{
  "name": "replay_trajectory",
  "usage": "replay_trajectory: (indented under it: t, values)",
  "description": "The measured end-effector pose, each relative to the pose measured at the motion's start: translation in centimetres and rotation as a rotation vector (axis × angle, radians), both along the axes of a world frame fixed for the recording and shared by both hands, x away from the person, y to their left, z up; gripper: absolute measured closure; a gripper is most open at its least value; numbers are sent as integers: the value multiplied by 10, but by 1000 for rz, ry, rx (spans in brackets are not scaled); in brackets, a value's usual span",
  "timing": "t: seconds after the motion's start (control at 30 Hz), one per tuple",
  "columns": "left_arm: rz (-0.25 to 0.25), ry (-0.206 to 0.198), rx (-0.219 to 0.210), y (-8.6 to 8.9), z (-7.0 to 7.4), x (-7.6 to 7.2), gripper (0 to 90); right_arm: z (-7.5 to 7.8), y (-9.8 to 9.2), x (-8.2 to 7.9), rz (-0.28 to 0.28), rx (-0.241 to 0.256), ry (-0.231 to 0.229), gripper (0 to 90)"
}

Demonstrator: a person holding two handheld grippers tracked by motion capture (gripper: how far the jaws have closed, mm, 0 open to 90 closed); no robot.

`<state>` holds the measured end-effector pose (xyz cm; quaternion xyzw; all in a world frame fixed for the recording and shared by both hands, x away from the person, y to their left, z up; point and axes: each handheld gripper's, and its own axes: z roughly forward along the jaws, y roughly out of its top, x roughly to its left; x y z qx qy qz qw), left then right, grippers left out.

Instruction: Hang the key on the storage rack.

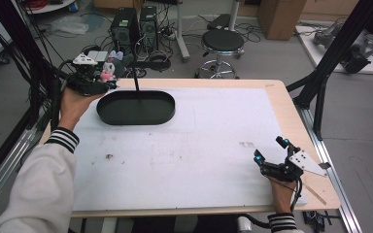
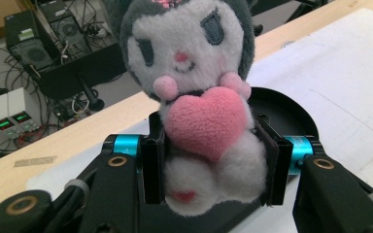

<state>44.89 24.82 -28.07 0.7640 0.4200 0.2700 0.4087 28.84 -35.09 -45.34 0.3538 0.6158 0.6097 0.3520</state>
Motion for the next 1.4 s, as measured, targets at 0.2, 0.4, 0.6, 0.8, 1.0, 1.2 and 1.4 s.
replay_trajectory:
  t: [0.2, 0.4, 0.6, 0.8, 1.0, 1.2, 1.4]
  values:
    - [16, -2, -2, 0, -2, 3, 554, 0, 0, 0, 2, -1, 1, 22]
    - [34, 5, -6, 2, -6, 3, 554, 0, 0, 0, 1, -1, 1, 21]
    - [50, 37, -3, 8, -15, 2, 553, 0, 0, 0, 1, -2, 1, 22]
    - [46, 39, 13, 8, -13, 0, 553, 0, 0, 0, 1, -2, 1, 21]
    - [42, 52, 27, 6, -19, -2, 553, 0, 0, 0, 0, -3, 1, 21]
    - [37, 68, 43, 7, -26, -4, 553, 0, 0, 0, 0, 0, 0, 22]
    - [32, 92, 63, 5, -32, -5, 552, 0, 0, 0, 1, 0, 0, 21]
